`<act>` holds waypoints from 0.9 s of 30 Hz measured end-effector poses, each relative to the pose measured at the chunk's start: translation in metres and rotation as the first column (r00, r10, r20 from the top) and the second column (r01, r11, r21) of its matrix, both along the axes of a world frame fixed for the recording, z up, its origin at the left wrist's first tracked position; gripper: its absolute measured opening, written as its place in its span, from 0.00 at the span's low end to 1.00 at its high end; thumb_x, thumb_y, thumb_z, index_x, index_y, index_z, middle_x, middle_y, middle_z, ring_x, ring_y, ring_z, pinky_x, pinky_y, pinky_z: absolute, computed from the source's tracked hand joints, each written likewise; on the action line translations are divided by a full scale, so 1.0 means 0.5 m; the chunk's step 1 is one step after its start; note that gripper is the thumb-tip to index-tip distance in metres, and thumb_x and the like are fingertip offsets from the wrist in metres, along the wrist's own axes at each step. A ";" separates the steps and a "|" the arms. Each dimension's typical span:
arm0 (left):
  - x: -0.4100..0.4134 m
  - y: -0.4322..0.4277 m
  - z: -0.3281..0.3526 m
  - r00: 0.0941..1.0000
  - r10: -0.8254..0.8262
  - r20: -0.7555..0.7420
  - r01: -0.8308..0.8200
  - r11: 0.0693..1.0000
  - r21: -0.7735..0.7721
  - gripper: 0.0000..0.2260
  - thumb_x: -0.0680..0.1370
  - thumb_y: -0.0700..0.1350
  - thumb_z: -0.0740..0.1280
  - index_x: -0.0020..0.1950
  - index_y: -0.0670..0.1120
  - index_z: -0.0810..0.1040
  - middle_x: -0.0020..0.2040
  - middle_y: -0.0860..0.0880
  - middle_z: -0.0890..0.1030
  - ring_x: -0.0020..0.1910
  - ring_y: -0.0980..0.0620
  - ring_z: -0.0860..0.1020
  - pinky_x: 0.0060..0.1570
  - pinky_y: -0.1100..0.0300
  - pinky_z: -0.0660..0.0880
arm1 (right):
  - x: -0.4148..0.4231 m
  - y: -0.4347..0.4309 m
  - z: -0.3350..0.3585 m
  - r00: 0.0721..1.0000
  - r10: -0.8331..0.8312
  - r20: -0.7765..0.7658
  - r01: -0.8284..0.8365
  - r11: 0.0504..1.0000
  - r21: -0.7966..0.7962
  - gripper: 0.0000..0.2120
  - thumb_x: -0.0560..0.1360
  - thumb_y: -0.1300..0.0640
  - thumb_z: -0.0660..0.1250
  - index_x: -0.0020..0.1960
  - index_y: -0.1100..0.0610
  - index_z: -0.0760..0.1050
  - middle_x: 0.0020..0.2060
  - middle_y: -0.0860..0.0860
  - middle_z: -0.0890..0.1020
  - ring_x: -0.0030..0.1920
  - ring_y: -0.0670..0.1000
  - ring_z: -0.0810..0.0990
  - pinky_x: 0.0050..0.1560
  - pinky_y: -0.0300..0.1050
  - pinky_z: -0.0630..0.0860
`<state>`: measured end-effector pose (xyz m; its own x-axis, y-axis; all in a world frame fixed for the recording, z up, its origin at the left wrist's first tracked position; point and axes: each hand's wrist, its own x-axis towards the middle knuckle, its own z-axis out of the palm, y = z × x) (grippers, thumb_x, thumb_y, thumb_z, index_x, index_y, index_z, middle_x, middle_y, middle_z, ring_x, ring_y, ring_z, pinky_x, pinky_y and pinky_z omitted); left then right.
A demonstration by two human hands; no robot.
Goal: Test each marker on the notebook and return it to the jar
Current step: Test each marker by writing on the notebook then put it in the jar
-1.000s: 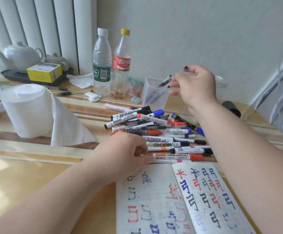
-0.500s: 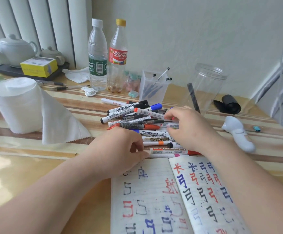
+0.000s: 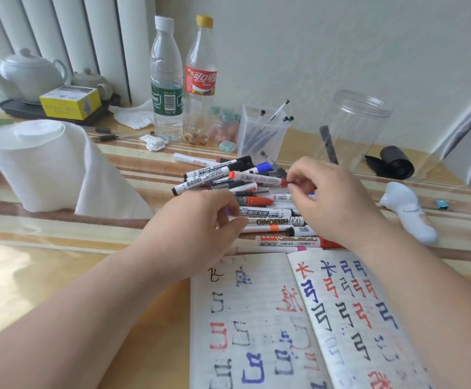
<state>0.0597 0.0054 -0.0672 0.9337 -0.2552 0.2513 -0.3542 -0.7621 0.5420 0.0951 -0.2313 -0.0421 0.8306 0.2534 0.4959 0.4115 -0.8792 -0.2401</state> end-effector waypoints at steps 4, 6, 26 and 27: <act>-0.007 -0.004 0.004 1.000 -0.011 0.027 0.013 0.998 -0.065 0.18 0.76 0.61 0.70 0.61 0.61 0.67 0.48 0.62 0.80 0.34 0.65 0.80 0.35 0.61 0.76 | -0.057 0.011 0.019 0.806 0.293 -0.515 0.103 0.787 0.608 0.14 0.78 0.67 0.68 0.44 0.51 0.87 0.38 0.52 0.87 0.35 0.48 0.84 0.32 0.39 0.78; -0.010 -0.006 0.005 0.999 -0.030 0.036 0.032 0.998 -0.052 0.25 0.74 0.61 0.72 0.67 0.65 0.64 0.51 0.63 0.78 0.36 0.66 0.79 0.35 0.66 0.73 | -0.080 0.011 0.020 0.583 0.563 -0.585 0.252 0.559 0.790 0.15 0.77 0.72 0.64 0.46 0.59 0.87 0.38 0.62 0.85 0.33 0.52 0.82 0.27 0.40 0.75; -0.032 -0.029 0.010 0.970 -0.231 -0.068 0.228 0.972 -0.052 0.07 0.84 0.46 0.59 0.50 0.55 0.74 0.40 0.60 0.79 0.38 0.62 0.81 0.38 0.61 0.77 | -0.101 0.063 -0.055 0.754 0.589 -0.289 0.066 0.370 0.927 0.04 0.74 0.59 0.71 0.43 0.53 0.84 0.32 0.55 0.82 0.30 0.51 0.80 0.23 0.41 0.73; -0.032 -0.029 0.009 0.969 -0.232 -0.088 0.228 0.972 -0.054 0.07 0.84 0.47 0.58 0.50 0.56 0.73 0.42 0.62 0.78 0.40 0.62 0.81 0.38 0.61 0.77 | -0.102 0.064 -0.055 0.753 0.593 -0.286 0.067 0.363 0.929 0.03 0.74 0.59 0.71 0.43 0.54 0.84 0.32 0.56 0.82 0.30 0.52 0.80 0.23 0.41 0.73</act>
